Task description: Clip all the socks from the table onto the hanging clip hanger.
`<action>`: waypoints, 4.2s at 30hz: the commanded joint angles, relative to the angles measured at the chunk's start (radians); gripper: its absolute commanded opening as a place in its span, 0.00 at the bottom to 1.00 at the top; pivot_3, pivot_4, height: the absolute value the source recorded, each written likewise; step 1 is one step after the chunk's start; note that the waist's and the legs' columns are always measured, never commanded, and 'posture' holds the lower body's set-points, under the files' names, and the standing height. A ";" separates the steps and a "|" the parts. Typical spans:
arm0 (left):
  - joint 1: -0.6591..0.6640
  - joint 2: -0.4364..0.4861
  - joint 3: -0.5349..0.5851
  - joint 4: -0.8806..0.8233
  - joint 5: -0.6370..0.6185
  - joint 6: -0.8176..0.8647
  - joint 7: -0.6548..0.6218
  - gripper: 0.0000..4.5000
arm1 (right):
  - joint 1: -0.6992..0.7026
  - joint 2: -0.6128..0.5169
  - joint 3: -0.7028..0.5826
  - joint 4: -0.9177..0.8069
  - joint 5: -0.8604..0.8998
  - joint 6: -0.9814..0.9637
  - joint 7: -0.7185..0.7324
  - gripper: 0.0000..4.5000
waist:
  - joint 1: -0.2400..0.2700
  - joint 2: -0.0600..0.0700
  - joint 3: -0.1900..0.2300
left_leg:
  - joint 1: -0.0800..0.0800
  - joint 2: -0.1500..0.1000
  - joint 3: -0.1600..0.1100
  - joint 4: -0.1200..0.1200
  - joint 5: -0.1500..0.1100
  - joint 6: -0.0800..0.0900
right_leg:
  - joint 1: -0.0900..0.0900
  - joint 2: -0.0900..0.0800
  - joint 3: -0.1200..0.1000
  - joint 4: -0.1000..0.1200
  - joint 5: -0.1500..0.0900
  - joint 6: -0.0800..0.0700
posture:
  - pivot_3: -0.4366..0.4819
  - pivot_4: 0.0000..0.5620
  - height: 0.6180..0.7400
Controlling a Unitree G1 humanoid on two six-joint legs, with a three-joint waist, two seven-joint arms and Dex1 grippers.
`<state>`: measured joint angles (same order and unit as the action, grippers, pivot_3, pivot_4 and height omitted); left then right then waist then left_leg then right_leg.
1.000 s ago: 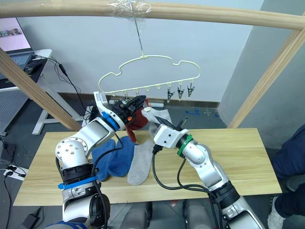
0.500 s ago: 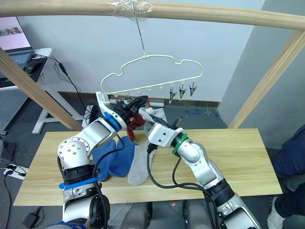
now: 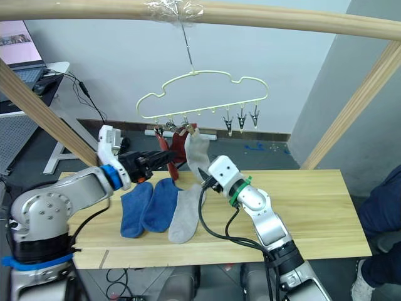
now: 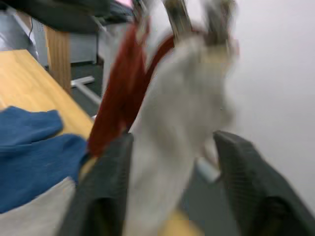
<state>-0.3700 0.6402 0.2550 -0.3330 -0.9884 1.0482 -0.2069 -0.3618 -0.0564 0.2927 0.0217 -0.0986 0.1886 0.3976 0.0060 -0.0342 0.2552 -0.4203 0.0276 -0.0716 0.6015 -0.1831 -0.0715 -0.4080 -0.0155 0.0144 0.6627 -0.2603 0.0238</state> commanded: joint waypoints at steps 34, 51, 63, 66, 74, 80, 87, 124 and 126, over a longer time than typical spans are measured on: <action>0.149 0.048 -0.050 -0.151 0.387 -0.604 -0.525 0.58 | -0.242 0.233 -0.283 -0.169 0.242 0.327 -0.353 0.60 | 0.016 0.002 0.001 | -0.009 0.001 0.003 -0.007 0.001 0.000 | -0.013 0.002 -0.001 0.002 -0.001 -0.005 | 0.65 0.40 1.00; 0.161 0.037 -0.015 -0.168 0.382 -0.665 -0.528 0.58 | -0.360 0.247 -0.229 -0.015 0.283 0.209 -0.338 0.60 | 0.019 0.002 0.001 | -0.009 0.002 0.002 -0.005 0.001 0.000 | -0.013 0.003 -0.002 0.004 0.001 -0.008 | 0.69 0.42 1.00; 0.114 0.003 -0.018 -0.164 0.376 -0.687 -0.507 0.58 | -0.383 0.229 -0.238 0.028 0.295 0.174 -0.348 0.60 | 0.019 0.002 0.001 | -0.009 0.001 0.002 -0.002 0.001 0.000 | -0.014 0.003 -0.001 0.010 0.001 -0.009 | 0.69 0.42 1.00; 0.102 -0.004 -0.024 -0.165 0.376 -0.691 -0.508 0.58 | -0.382 0.225 -0.239 0.026 0.293 0.168 -0.351 0.60 | 0.018 0.002 0.001 | -0.008 0.001 0.002 0.000 0.001 0.000 | -0.014 0.003 -0.002 0.013 -0.001 -0.007 | 0.68 0.42 1.00; 0.091 -0.016 -0.042 -0.148 0.393 -0.703 -0.504 0.58 | -0.380 0.215 -0.241 0.031 0.294 0.166 -0.349 0.60 | 0.018 0.002 0.001 | -0.007 0.002 0.001 0.005 0.001 0.000 | -0.013 0.005 -0.001 0.017 -0.002 -0.006 | 0.68 0.42 1.00; 0.084 -0.013 -0.046 -0.137 0.394 -0.706 -0.505 0.58 | -0.383 0.208 -0.239 0.040 0.293 0.172 -0.339 0.60 | 0.018 0.002 0.001 | -0.007 0.002 0.001 0.006 0.001 0.000 | -0.013 0.005 -0.001 0.017 -0.002 -0.006 | 0.68 0.42 1.00; 0.073 -0.019 -0.043 -0.147 0.394 -0.706 -0.492 0.58 | -0.379 0.207 -0.235 0.048 0.284 0.169 -0.334 0.60 | 0.018 0.002 0.001 | -0.007 0.002 0.001 0.006 0.001 0.000 | -0.013 0.005 0.000 0.017 -0.002 -0.006 | 0.68 0.43 1.00; 0.064 -0.030 -0.050 -0.171 0.376 -0.687 -0.469 0.58 | -0.383 0.200 -0.239 0.084 0.277 0.149 -0.337 0.16 | 0.019 0.002 0.001 | -0.007 0.002 0.001 0.006 0.001 0.000 | -0.013 0.005 -0.001 0.017 -0.002 -0.006 | 0.68 0.42 1.00; 0.067 -0.029 -0.054 -0.172 0.380 -0.695 -0.477 0.58 | -0.383 0.198 -0.240 0.084 0.277 0.151 -0.337 0.04 | 0.018 0.002 0.001 | -0.007 0.002 0.002 0.005 0.001 0.000 | -0.013 0.005 0.000 0.017 -0.002 -0.006 | 0.68 0.42 1.00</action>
<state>-0.3006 0.6102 0.2014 -0.4625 -0.6057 0.3670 -0.6817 -0.7197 0.1298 0.0546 0.1326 0.1774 0.3584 0.0597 0.0242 -0.0326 0.2560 -0.4274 0.0298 -0.0700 0.6070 -0.1824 -0.0714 -0.4213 -0.0108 0.0140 0.6798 -0.2623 0.0180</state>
